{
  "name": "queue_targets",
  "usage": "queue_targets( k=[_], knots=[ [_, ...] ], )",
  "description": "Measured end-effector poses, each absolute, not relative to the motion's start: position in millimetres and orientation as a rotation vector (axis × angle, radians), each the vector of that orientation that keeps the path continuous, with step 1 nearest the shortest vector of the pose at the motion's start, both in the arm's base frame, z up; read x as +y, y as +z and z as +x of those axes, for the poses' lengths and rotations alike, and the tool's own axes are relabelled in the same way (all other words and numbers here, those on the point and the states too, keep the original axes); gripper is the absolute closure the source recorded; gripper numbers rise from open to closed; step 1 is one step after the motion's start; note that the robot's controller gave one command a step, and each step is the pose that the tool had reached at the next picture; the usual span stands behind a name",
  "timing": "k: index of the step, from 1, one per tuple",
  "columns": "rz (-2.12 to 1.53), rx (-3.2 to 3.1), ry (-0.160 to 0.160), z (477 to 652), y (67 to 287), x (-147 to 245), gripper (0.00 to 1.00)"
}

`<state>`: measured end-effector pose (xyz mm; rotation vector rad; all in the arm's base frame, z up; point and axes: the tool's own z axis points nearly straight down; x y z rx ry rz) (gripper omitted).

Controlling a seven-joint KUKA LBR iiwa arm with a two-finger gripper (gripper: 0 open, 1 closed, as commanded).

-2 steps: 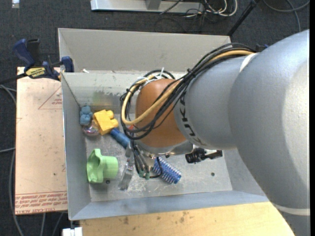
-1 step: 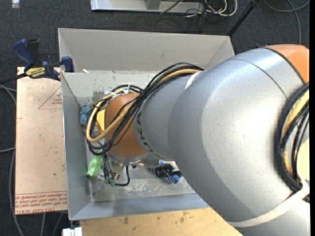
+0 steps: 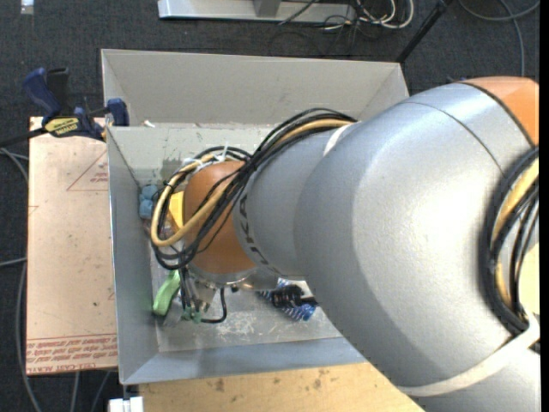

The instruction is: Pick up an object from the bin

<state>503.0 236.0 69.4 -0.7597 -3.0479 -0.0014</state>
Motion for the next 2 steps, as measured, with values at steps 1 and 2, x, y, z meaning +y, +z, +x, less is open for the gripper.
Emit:
queue_targets(
  k=[1,2],
  knots=[
    [-0.766,-3.055,-0.007,529.2,162.7,211.3,1.00],
    [-0.746,-3.058,-0.008,505.7,249.9,208.1,1.00]
  ],
)
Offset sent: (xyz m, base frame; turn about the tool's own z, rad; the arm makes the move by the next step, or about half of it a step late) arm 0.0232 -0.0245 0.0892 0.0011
